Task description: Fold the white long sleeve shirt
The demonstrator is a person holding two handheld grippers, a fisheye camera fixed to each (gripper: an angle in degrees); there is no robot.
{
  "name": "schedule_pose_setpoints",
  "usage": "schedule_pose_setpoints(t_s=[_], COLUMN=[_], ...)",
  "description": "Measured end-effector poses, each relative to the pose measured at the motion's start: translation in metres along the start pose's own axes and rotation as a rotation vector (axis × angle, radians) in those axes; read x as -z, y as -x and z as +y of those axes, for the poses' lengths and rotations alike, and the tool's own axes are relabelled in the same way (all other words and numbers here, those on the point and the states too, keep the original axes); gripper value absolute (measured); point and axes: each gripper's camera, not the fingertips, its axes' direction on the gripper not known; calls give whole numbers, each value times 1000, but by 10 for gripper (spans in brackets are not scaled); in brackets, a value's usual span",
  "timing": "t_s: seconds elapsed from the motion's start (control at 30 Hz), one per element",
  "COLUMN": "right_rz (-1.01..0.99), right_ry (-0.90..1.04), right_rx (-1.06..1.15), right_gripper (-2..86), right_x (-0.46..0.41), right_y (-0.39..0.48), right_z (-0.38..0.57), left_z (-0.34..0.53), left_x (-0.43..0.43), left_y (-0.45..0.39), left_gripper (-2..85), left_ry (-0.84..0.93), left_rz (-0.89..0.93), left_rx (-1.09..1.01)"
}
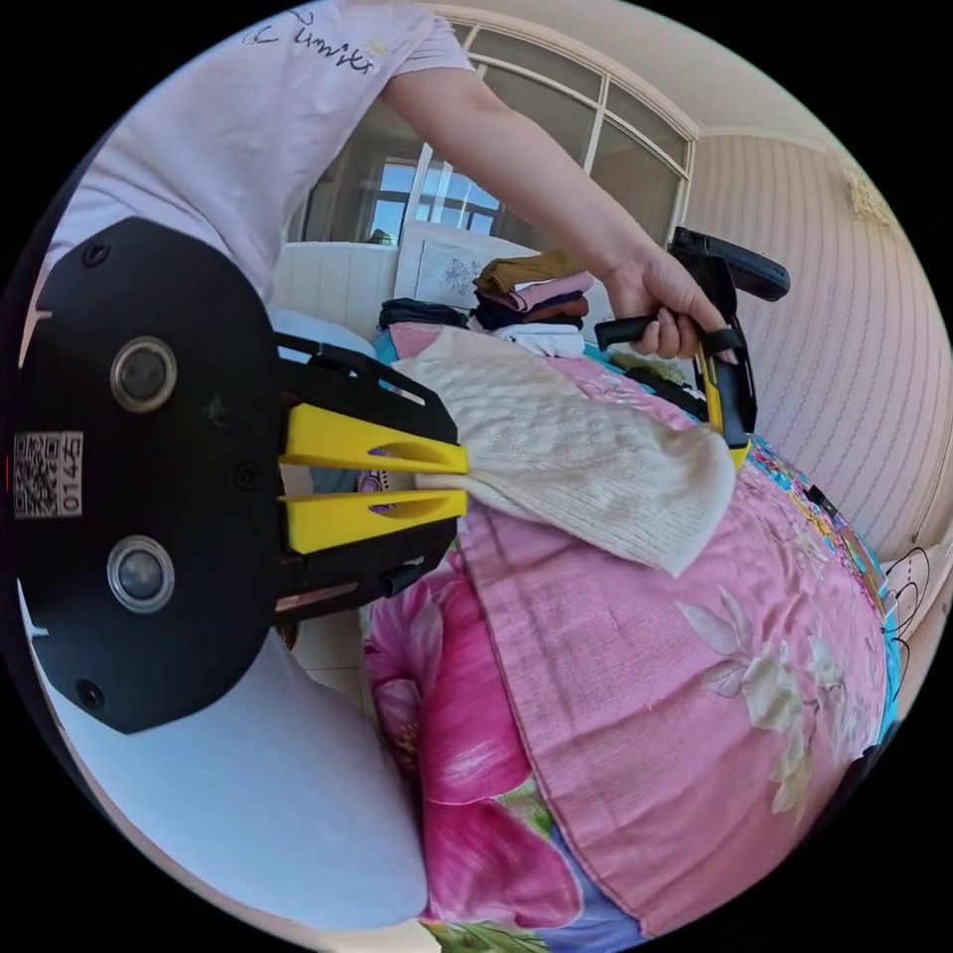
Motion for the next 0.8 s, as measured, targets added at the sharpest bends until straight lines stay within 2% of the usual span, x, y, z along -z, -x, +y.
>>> schedule_pose_setpoints(t_s=[0.2, 0.3, 0.47, 0.57, 0.67, 0.73, 0.8], right_rz=[-198, -250, -331, -317, -182, -172, -154], right_ry=[45, 97, 271, 406, 532, 572, 595], right_rx=[105, 261, 564, 662, 620, 642, 700], right_gripper=[16, 16, 16, 17, 20, 21, 21], right_x=[-1, -7, -63, -115, -170, -192, -203], right_y=[19, 61, 160, 207, 242, 261, 276], right_z=[5, 0, -4, 0, 5, 12, 21], left_z=[74, 123, 214, 268, 320, 356, 373], left_x=[90, 131, 177, 188, 190, 194, 195], left_y=[46, 76, 129, 160, 190, 203, 202], left_gripper=[48, 47, 42, 32, -2, -8, -9], left_ry=[-177, -287, -423, -476, -562, -656, -684], left_rz=[37, -2, -40, -45, -69, -60, -48], left_rx=[48, 90, 281, 413, 589, 702, 709])
